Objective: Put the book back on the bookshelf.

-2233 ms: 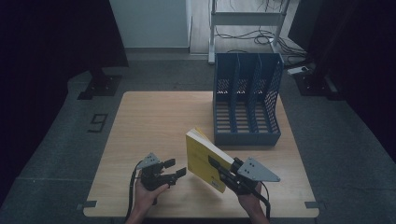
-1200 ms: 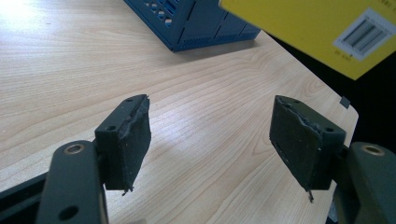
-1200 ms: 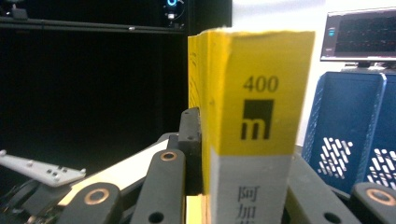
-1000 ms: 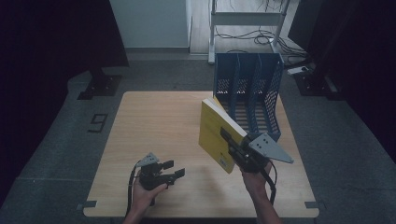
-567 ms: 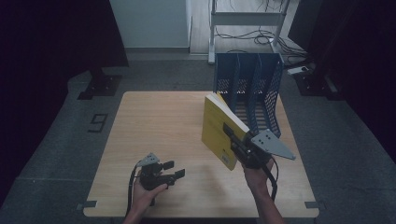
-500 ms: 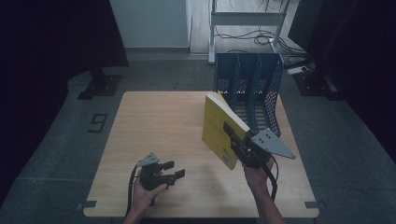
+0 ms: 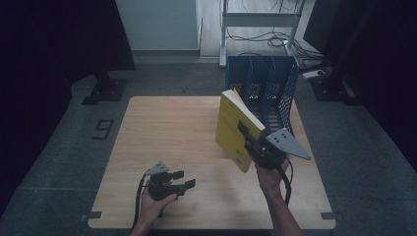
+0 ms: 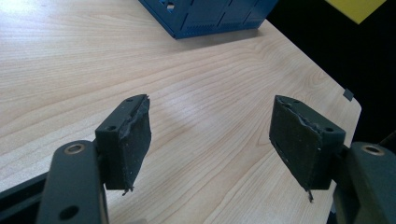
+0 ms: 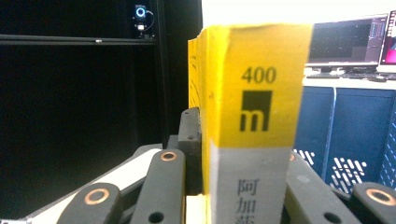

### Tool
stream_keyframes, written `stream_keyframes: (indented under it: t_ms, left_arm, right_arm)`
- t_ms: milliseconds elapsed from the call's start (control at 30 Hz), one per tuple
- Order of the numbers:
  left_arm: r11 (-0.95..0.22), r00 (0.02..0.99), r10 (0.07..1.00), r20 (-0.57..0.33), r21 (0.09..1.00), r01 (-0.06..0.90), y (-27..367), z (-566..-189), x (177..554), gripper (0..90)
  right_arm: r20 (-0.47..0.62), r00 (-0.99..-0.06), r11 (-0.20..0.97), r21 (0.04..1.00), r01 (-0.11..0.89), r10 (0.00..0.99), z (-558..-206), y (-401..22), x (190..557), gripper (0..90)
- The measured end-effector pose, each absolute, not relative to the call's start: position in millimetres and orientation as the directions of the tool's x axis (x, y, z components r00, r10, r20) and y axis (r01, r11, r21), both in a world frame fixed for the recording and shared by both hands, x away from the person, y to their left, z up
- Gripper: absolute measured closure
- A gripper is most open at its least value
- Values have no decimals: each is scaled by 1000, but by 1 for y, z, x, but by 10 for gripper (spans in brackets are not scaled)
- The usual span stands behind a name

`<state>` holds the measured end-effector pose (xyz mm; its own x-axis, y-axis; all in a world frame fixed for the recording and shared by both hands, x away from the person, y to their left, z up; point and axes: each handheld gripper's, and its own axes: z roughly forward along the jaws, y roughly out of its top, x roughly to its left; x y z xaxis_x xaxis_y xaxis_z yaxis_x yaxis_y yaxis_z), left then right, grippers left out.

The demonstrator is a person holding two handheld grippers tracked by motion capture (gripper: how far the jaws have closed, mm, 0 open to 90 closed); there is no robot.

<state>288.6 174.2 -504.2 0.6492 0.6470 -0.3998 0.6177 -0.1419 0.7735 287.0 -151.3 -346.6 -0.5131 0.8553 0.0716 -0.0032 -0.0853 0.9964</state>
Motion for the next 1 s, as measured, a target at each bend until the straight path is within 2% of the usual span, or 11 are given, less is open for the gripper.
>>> stream_keyframes:
  t_ms: [1000]
  left_arm:
    - [-133,645,651,-400,776,616,177,-504,289,301]
  right_arm:
    - [40,-430,-51,999,-13,902,-334,-152,316,749]
